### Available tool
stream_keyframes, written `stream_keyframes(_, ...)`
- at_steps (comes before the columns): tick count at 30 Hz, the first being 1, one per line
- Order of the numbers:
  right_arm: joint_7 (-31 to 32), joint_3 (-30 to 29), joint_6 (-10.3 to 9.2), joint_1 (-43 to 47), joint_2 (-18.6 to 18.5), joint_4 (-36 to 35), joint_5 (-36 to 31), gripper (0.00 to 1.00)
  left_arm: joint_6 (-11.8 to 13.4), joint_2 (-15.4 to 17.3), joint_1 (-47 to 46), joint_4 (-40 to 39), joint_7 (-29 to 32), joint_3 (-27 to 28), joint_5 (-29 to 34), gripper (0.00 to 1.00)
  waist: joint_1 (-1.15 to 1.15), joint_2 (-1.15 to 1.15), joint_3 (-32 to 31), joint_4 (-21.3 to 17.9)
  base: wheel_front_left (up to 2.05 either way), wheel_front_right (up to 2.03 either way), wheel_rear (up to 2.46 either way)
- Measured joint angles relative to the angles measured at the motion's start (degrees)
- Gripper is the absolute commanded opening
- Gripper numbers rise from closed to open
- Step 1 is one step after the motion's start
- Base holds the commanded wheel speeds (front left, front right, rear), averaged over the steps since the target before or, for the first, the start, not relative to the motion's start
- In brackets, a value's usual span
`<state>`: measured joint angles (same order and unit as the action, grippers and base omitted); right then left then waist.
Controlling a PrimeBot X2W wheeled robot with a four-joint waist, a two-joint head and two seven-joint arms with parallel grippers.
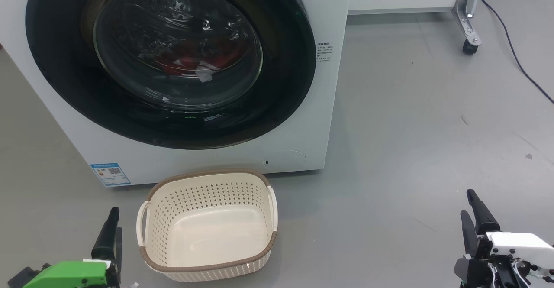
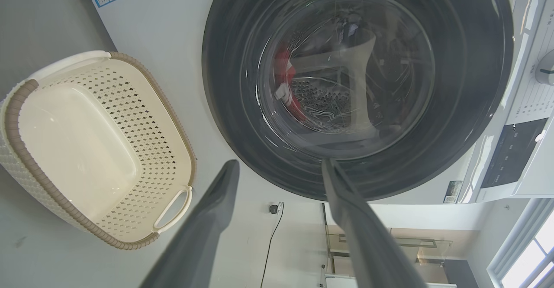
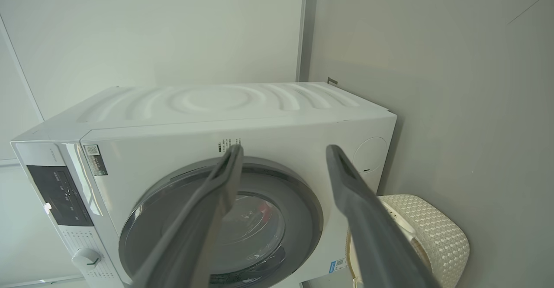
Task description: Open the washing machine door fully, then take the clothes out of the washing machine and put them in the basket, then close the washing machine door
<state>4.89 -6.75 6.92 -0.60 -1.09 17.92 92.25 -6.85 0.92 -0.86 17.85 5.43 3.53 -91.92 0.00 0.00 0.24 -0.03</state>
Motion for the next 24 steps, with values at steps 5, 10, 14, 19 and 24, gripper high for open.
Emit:
stream_keyframes(5, -0.73, 0.37, 0.00, -0.02, 0.00, -0.30, -0.65, 1.00, -0.01, 0.01, -0.07, -0.29, -0.53, -0.53, 0.35, 1.00, 0.00, 0.00, 0.03, -0.01, 0.00, 0.00, 0.00)
stream_keyframes(10, -1.70, 0.98, 0.00, -0.08, -0.02, -0.64, -1.22, 1.00, -0.01, 0.02, -0.23, -0.47, -1.55, -1.30, 0.78, 1.00, 0.00, 0.00, 0.07, -0.01, 0.00, 0.00, 0.00)
stream_keyframes(14, -2.50, 1.54, 0.00, -0.09, -0.05, -0.80, -2.12, 1.00, -0.01, 0.03, -0.34, -0.65, -2.26, -1.80, 1.44, 1.00, 0.00, 0.00, 0.10, 0.01, 0.00, 0.00, 0.00)
stream_keyframes(19, -3.68, 2.40, 0.00, -0.12, -0.44, -0.85, -4.22, 1.00, -0.01, 0.10, -0.81, -0.98, -3.61, -2.67, 2.97, 1.00, 0.00, 0.00, 0.14, 0.05, 0.00, 0.00, 0.00)
stream_keyframes(24, -4.81, 3.94, 0.00, -0.25, -1.47, -0.87, -7.50, 1.00, -0.01, 0.89, -1.57, -1.45, -5.17, -4.05, 6.11, 1.00, 0.00, 0.00, 0.19, 0.11, 0.00, 0.00, 0.00)
